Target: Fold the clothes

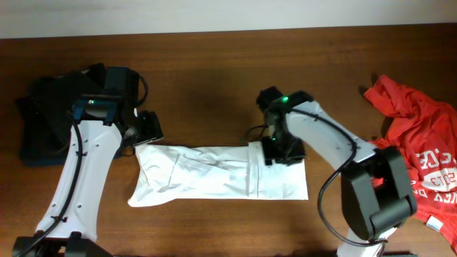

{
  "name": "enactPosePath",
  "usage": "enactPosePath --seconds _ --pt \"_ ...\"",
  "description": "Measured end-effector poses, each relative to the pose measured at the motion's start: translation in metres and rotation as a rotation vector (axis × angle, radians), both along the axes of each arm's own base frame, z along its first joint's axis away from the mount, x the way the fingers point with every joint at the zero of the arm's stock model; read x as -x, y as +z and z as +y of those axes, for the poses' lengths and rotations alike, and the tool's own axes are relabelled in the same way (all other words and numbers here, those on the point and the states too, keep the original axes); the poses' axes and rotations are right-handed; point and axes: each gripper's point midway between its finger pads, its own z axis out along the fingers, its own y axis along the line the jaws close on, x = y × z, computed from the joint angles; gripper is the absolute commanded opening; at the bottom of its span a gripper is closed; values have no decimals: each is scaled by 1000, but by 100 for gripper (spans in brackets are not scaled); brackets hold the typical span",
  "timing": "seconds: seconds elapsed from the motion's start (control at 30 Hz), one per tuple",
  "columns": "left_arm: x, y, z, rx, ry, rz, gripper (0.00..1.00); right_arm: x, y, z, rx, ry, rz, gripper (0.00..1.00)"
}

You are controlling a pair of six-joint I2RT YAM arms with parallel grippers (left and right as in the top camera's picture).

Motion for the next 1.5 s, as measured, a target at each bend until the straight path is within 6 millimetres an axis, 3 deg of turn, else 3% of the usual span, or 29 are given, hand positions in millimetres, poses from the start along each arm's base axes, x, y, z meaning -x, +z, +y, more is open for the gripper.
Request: enactPosePath --seconds 0.1,0.27,0.47,0.63,0.67,0.73,0.8,0.9,1.03,1.17,1.27,1.43,1.5 --pt "12 -20 -4 4 -96 62 94 -4 7 -45 41 -115 24 60" --pt "35 -72 -1 4 -195 201 95 -1 12 -89 59 -196 65 62" --pt "50 -124 29 27 -121 299 93 -1 12 -92 57 -179 63 63" --pt "34 -153 20 75 -173 237 89 -1 12 -92 56 -175 63 63" --pt "34 -157 18 84 -182 238 82 -1 12 -92 56 -175 62 63" --pt "33 -159 17 96 -193 235 77 -1 12 -92 56 -174 63 63" --pt "33 -160 15 104 -201 236 50 -2 12 -92 55 -172 62 63" --pt "32 -160 7 143 -213 234 20 -2 12 -92 55 -173 59 63" --pt "34 -159 -2 190 -227 239 4 -2 12 -93 57 -172 58 64" --pt "42 -157 5 156 -210 294 1 -5 11 -97 75 -159 46 69" --pt "56 -145 33 17 -140 425 1 -6 11 -104 96 -161 39 70" --pt "20 -84 59 -69 -63 372 1 -9 11 -123 107 -207 33 71" --pt "17 -63 60 -73 -35 373 1 -10 11 -126 106 -211 29 71"
